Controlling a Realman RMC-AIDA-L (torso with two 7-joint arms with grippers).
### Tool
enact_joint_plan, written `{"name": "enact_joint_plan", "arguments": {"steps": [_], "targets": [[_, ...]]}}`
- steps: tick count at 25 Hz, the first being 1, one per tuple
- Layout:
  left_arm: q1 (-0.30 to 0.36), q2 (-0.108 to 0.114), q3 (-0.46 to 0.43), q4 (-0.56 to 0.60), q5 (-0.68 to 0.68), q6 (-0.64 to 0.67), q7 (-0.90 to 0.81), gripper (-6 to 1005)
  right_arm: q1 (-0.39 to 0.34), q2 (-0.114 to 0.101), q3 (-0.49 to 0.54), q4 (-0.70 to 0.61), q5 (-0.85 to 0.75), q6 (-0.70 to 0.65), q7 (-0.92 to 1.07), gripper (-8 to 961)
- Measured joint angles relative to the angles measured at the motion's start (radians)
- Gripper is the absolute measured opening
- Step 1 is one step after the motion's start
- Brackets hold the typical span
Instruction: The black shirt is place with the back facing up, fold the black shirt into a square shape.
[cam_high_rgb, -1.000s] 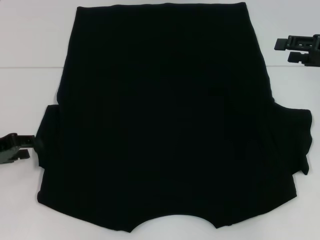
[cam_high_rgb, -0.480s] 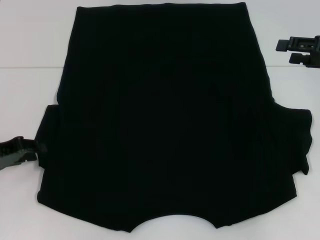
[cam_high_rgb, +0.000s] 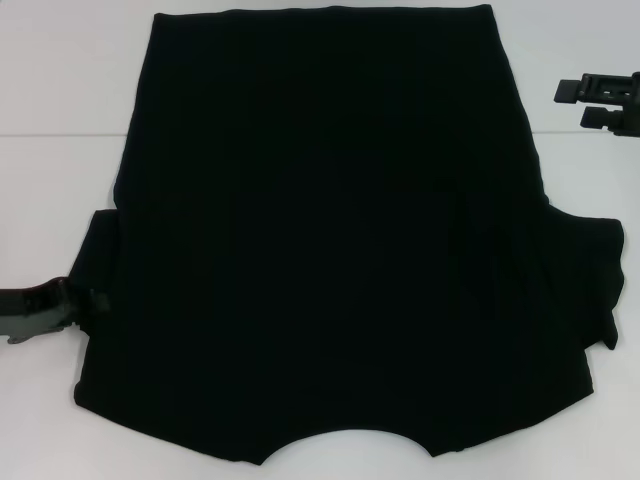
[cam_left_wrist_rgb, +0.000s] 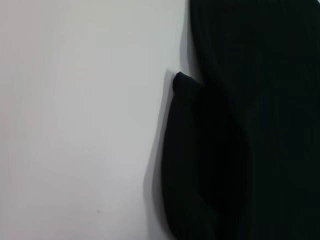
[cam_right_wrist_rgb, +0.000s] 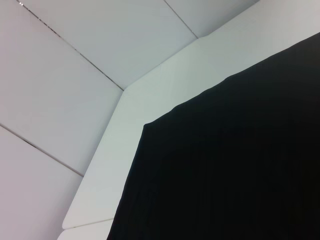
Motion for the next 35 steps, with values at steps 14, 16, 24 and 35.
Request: {"name": "enact_joint_plan", "arguments": {"steps": [14,16,24,35], "targets": [[0.002,0.005,-0.013,0.030,-0.006,0.013,0.000,8,-0.006,-0.001,0.000,-0.002,0.005,0.000,0.001,760],[0.006,0.010,-0.018,0.053,-0.006,0.013,-0.001,11,-0.007,-0.001,0.000,-0.003,0.005,-0.001,0.001,760],[-0.001,0.038,-0.017,0.105,0.024,0.024,-0.015,24,-0.008,-0.002,0.002,-0.005,0.006,-0.004,0.001,760],[-0.001,0.030,-0.002,0.080,0.022,0.032,-0.009,42,-0.008,-0.002,0.002,-0.005,0.007,-0.005,0.001,760]]}}
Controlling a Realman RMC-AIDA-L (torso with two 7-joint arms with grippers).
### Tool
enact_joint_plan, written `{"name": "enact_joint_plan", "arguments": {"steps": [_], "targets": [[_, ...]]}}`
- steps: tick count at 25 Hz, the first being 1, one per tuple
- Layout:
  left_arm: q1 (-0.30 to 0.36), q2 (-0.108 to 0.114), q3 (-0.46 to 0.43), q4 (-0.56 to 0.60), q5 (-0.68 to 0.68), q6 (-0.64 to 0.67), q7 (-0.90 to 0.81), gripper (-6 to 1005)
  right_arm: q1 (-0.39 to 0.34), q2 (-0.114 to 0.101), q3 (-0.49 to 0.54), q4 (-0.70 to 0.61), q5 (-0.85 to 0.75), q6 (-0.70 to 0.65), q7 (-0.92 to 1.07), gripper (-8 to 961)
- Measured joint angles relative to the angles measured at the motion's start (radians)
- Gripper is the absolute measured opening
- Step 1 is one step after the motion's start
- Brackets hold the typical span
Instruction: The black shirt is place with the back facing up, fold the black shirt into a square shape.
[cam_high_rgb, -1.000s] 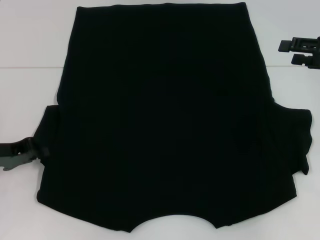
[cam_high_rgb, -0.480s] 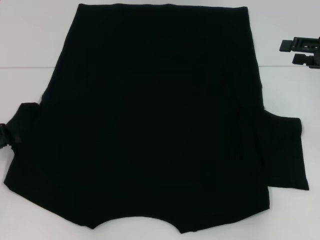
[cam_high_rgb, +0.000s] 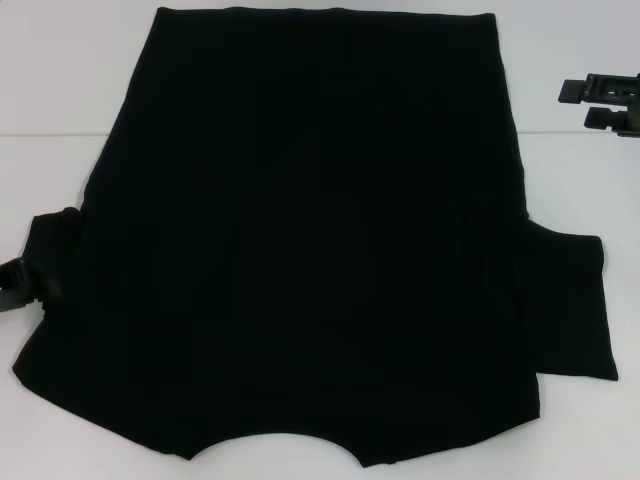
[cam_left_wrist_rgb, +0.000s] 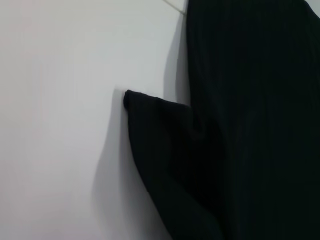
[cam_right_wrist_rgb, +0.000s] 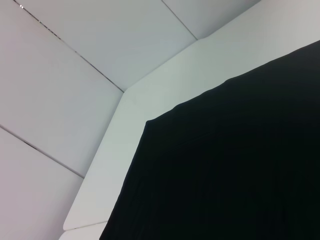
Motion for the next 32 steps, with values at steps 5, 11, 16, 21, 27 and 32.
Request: {"name": "enact_joint_plan", "arguments": {"steps": [5,11,16,21,27,32], "targets": [[0.002,0.000,-0.007,-0.001,-0.001,0.001,-0.004,50,0.000,0.000,0.000,-0.001,0.000,0.000,0.000,760],[0.003,-0.001,-0.014,-0.001,-0.012,-0.005,-0.015,79,0.000,0.000,0.000,-0.001,0.000,0.001,0.000,759],[0.006,0.003,-0.052,0.000,-0.017,-0.008,-0.016,118,0.000,0.000,0.000,0.001,0.000,0.001,0.000,759],[0.008,0.005,-0.052,0.001,-0.014,-0.009,-0.015,137,0.000,0.000,0.000,0.001,0.000,0.001,0.000,759],[0.006,0.005,-0.048,0.001,-0.005,-0.006,-0.014,82,0.003,0.000,0.000,0.000,0.000,0.001,0.000,759],[0.006,0.006,-0.047,0.000,-0.004,-0.004,-0.014,82,0.004,0.000,0.000,0.000,0.000,0.001,0.000,759]]}}
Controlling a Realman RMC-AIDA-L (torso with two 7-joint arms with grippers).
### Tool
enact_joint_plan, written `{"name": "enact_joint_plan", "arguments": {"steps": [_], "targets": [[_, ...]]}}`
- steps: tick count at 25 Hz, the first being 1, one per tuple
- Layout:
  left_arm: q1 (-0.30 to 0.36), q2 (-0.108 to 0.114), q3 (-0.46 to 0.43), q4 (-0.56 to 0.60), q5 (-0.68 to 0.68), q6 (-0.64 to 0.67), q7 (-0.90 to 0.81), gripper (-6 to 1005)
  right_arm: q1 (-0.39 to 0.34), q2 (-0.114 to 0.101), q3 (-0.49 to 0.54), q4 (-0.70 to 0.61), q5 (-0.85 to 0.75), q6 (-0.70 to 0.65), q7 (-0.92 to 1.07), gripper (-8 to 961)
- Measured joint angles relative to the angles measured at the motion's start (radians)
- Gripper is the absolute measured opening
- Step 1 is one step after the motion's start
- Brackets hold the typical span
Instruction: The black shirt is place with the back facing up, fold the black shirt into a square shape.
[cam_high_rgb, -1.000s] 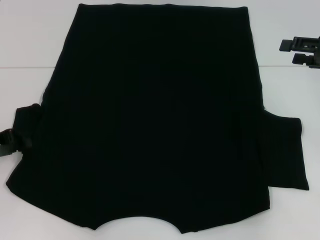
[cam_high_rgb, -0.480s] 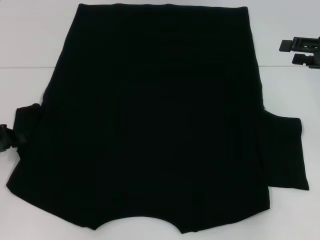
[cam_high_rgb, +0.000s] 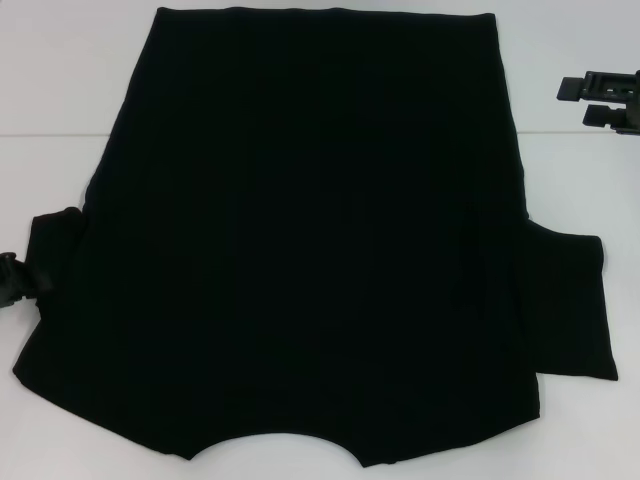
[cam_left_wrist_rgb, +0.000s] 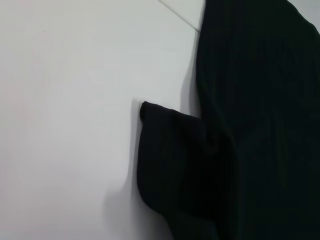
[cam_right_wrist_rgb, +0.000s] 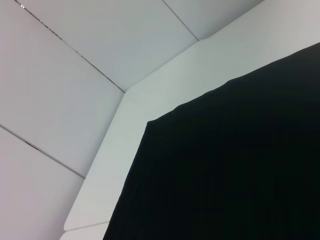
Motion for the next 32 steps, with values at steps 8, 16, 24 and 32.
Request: {"name": "enact_joint_plan", "arguments": {"steps": [8,16,24,32], "targets": [[0.010,0.002,-0.011,0.039,0.002,0.001,-0.009,83,-0.005,0.000,0.000,0.002,0.000,0.000,0.000,759],[0.023,0.013,-0.009,0.076,0.005,0.015,-0.021,82,-0.006,0.000,0.000,0.003,0.000,-0.002,0.000,759],[0.022,0.005,-0.003,0.060,0.000,0.025,-0.019,99,-0.005,0.000,0.000,0.004,0.000,-0.002,0.000,759],[0.017,0.005,-0.003,0.044,0.000,0.019,-0.025,221,-0.003,0.000,0.000,0.005,0.000,0.002,-0.001,759]]}}
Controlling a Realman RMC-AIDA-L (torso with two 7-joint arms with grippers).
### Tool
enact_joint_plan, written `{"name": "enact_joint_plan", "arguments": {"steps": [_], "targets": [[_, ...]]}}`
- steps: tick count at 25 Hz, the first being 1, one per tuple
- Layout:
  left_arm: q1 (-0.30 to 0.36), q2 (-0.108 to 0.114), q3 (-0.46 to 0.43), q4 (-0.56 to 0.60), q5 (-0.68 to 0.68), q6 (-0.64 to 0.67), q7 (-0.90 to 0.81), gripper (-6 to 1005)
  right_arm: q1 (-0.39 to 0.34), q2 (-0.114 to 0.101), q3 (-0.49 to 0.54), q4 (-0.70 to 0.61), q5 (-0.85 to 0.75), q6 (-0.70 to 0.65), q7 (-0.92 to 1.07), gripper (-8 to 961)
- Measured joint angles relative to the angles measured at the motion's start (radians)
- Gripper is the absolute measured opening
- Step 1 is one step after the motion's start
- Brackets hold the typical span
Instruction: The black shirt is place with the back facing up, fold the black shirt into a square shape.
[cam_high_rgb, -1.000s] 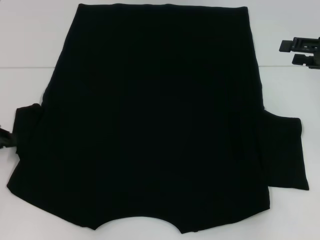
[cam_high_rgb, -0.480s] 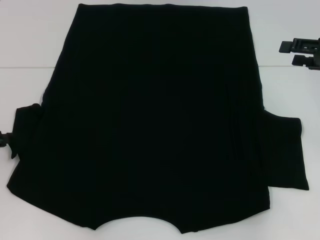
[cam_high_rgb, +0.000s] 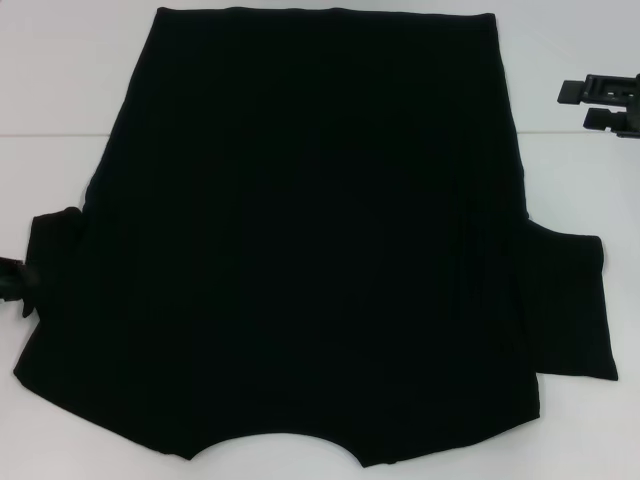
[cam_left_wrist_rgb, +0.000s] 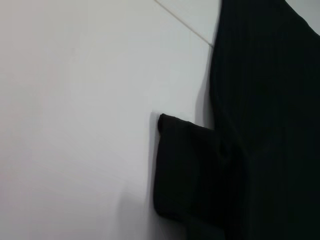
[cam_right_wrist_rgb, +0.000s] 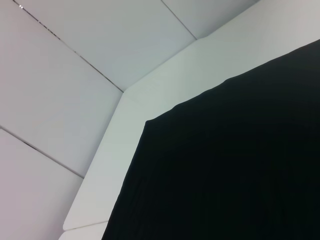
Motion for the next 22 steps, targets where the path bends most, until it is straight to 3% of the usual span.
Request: {"name": "enact_joint_plan", "arguments": {"steps": [3,14,20,22], "targets": [[-0.009,-0.001,0.008,-0.023,0.000,-0.010,0.005,309,0.001,0.000,0.000,0.002,0.000,0.001,0.000,759],[-0.018,0.000,0.038,-0.052,0.000,-0.060,-0.001,306,-0.002,0.000,0.001,0.002,0.000,-0.002,0.001,759],[-0.020,-0.002,0.061,-0.052,0.001,-0.065,-0.002,272,-0.002,0.000,0.003,0.002,0.000,-0.002,0.001,759],[-0.020,-0.003,0.062,-0.052,0.001,-0.067,-0.002,181,-0.002,0.000,0.003,0.002,0.000,-0.002,0.001,759]]}}
